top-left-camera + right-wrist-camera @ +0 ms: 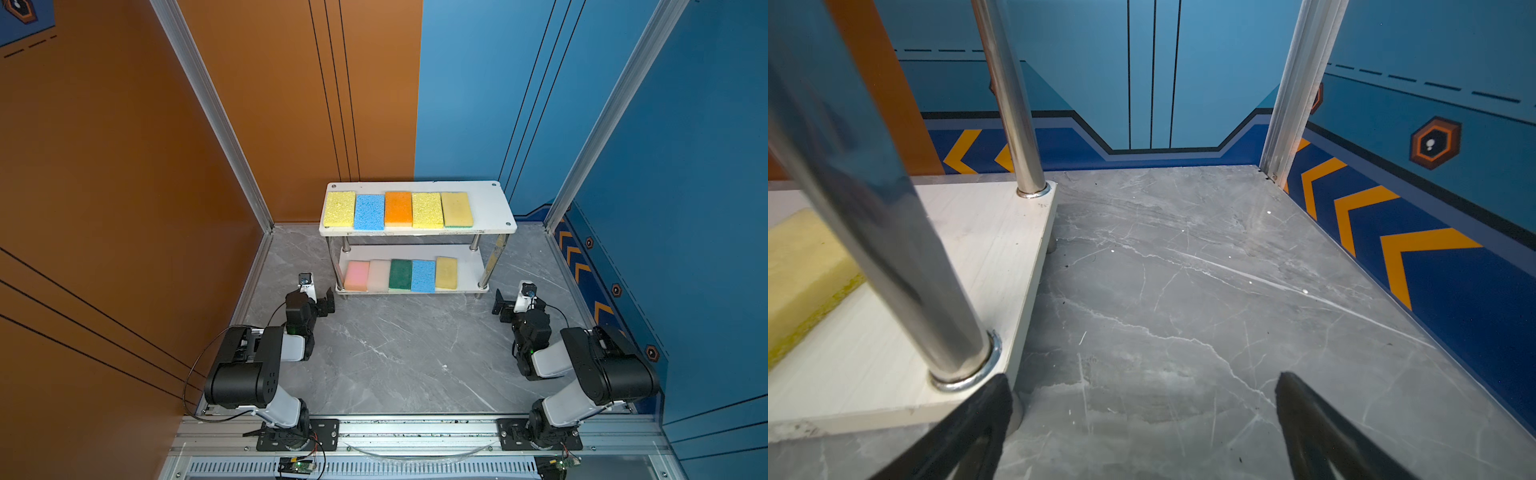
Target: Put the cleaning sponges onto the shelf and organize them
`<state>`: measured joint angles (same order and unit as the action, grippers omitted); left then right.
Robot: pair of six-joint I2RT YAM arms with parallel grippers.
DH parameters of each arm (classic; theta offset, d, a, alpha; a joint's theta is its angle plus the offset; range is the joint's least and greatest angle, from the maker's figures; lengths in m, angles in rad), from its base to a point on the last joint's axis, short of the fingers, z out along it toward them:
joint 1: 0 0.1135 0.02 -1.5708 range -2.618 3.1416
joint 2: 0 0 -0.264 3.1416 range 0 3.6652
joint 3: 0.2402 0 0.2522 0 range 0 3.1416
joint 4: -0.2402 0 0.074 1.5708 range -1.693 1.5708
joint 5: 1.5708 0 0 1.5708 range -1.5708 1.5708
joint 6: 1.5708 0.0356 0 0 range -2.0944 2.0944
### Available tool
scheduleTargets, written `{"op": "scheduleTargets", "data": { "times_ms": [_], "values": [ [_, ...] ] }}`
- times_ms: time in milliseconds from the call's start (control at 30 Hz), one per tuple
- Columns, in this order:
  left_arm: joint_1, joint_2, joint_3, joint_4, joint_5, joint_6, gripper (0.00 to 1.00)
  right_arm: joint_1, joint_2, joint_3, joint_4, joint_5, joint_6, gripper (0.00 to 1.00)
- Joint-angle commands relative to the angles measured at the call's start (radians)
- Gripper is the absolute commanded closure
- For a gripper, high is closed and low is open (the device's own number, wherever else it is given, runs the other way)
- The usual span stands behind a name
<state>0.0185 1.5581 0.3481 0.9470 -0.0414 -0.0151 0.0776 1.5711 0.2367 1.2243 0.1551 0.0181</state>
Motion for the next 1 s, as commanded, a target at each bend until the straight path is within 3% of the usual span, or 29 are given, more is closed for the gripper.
{"op": "scheduleTargets", "data": {
  "times_ms": [0, 167, 400, 967],
  "values": [
    [-0.008, 0.006, 0.014, 0.013, -0.018, 0.000, 0.02, -0.007, -0.025, 0.084, -0.215, 0.020, 0.001, 0.00],
    [-0.010, 0.007, 0.014, 0.013, -0.021, 0.002, 0.02, -0.042, -0.026, 0.137, -0.316, -0.004, 0.042, 0.00],
    [-0.015, 0.007, 0.028, -0.014, 0.037, 0.032, 0.02, -0.044, -0.025, 0.135, -0.315, -0.005, 0.043, 0.00],
    [-0.015, 0.008, 0.029, -0.014, 0.038, 0.032, 0.02, -0.042, -0.025, 0.135, -0.314, -0.004, 0.043, 0.00]
  ]
}}
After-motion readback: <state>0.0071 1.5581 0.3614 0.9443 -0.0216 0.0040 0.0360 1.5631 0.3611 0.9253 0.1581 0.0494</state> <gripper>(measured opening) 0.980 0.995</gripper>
